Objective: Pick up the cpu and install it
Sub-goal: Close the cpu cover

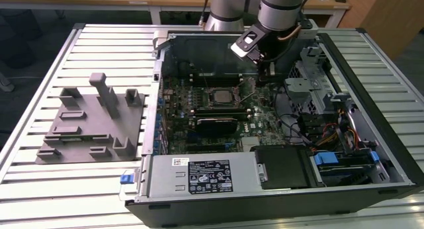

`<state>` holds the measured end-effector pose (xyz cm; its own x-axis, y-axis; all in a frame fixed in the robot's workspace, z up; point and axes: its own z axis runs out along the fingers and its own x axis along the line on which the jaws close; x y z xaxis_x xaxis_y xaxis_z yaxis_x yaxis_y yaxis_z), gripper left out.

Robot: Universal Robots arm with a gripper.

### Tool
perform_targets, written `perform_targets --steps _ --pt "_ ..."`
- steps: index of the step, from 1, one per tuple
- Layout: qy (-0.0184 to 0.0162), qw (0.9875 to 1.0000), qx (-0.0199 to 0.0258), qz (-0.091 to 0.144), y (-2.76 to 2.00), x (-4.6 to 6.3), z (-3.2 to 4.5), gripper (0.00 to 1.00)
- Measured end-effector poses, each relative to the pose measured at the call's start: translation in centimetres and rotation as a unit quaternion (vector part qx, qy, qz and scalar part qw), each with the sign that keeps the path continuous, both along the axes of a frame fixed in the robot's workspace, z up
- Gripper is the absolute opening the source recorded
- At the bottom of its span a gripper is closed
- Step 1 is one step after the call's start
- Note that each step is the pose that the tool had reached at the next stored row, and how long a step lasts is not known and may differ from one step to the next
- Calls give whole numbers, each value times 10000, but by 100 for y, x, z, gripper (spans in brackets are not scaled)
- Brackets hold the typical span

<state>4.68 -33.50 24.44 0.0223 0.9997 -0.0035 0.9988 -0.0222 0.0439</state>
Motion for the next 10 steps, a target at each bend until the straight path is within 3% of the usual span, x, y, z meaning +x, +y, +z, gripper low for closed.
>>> perform_targets --steps 10 --pt "0 10000 -1 -1 0 -230 0 11"
